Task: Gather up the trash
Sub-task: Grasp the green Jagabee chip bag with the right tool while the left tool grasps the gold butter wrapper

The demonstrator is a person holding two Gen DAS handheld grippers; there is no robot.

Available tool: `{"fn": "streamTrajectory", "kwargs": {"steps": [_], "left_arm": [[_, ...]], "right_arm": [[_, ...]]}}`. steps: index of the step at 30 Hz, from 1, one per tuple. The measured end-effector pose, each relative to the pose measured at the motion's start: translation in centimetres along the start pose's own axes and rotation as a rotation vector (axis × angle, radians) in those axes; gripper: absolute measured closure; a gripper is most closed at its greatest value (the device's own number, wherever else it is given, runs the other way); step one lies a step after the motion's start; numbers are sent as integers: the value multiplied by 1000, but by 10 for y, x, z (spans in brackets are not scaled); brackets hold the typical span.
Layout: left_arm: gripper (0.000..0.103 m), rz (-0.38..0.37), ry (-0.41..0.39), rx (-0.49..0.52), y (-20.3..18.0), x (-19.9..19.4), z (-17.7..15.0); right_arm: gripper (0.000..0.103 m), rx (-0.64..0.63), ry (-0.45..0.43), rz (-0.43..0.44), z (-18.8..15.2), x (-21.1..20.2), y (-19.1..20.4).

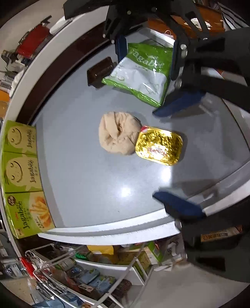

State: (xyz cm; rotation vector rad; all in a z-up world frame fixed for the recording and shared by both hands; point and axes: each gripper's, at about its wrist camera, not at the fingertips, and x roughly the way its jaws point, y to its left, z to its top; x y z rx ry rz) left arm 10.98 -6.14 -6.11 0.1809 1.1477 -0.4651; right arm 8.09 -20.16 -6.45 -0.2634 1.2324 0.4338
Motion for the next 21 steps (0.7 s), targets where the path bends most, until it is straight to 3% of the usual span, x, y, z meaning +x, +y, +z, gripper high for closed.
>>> {"fn": "streamTrajectory", "kwargs": {"steps": [4,8,15,18,21], "left_arm": [[37,37,34,-20,4,1,-5],[37,134,48,-8,12,2,-8],[37,24,31,-98,20,-4,2],[37,-50,49,-262,28,-1,7],[37,-36,36,-359,29,0,10]], "right_arm": [[16,-6,-5,0,-2,-3,2],[16,-11,-8,5,-2,-2,1],[16,4,4,14,0,4,1],[16,13,9,7,1,7,1],[16,10,9,11,0,7,3]]}}
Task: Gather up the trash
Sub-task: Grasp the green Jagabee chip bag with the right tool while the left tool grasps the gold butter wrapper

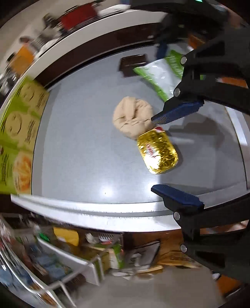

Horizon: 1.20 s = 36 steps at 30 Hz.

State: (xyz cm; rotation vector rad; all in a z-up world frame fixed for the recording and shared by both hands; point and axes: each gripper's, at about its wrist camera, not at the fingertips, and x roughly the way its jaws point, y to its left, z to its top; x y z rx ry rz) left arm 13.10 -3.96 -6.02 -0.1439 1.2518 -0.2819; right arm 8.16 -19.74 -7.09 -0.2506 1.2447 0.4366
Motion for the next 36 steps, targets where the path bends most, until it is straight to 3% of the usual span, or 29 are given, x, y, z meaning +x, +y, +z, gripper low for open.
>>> {"fn": "streamTrajectory", "kwargs": {"steps": [8,11,17,20,28,30,36], "left_arm": [[37,80,-4,-1,-17,11,-4],[44,109,-18,27,-18,14,-5],[48,40,-5,95,-18,12,-8],[47,41,-11,155,-23,6,-16],[48,32,-27,155,-20,-3,-17],[48,32,-27,156,-20,-3,-19],[48,31,-33,157,-20,-7,-23]], "right_arm": [[16,-11,3,-2,-1,1,1],[16,-14,7,-4,-1,4,3],[16,-16,11,0,-3,5,3],[16,-13,10,4,-4,5,1],[17,-40,10,-29,-1,8,7],[33,-40,-3,-30,0,6,8],[39,-14,-9,-6,0,2,2]]}}
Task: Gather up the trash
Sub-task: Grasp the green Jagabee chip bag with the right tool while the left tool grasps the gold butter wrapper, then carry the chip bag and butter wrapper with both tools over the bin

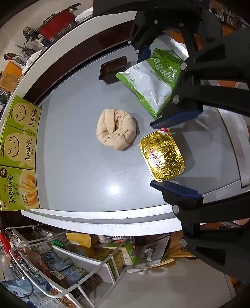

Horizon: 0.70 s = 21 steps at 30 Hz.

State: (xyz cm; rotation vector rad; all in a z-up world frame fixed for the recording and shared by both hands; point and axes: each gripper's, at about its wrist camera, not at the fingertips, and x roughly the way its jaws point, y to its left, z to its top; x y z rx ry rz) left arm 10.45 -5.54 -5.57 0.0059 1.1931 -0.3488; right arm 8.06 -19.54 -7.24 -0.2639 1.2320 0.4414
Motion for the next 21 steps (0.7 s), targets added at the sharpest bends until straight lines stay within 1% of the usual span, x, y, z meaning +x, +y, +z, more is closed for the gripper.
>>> {"fn": "streamTrajectory", "kwargs": {"steps": [3,10,15,21], "left_arm": [[48,-3,-8,2,1,-4,-2],[48,-6,-13,9,-1,-10,-9],[48,-10,-20,18,-4,-14,-13],[48,-14,-30,26,-7,-19,-18]], "right_arm": [[42,27,-9,8,-2,-5,-5],[43,96,-33,39,-9,-16,-19],[44,105,-51,43,-15,-26,-19],[44,108,-65,45,-13,-32,-14]]}}
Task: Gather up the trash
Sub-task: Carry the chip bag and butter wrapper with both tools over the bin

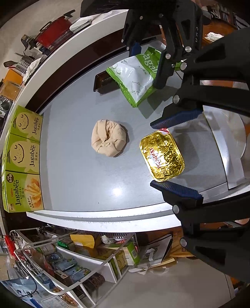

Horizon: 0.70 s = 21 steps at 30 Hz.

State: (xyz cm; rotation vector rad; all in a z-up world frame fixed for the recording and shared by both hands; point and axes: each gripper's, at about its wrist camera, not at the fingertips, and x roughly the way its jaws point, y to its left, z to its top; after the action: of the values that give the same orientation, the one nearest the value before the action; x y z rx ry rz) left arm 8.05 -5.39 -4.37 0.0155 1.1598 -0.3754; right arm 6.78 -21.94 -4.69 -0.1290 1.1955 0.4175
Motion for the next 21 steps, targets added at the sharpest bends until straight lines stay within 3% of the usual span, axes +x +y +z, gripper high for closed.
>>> {"fn": "streamTrajectory", "kwargs": {"steps": [9,21], "left_arm": [[48,-7,-18,9,-4,-12,-7],[48,-36,-67,84,-20,-54,-26]], "right_arm": [[44,12,-21,8,-6,-14,3],[44,20,-77,55,-32,-65,9]]}}
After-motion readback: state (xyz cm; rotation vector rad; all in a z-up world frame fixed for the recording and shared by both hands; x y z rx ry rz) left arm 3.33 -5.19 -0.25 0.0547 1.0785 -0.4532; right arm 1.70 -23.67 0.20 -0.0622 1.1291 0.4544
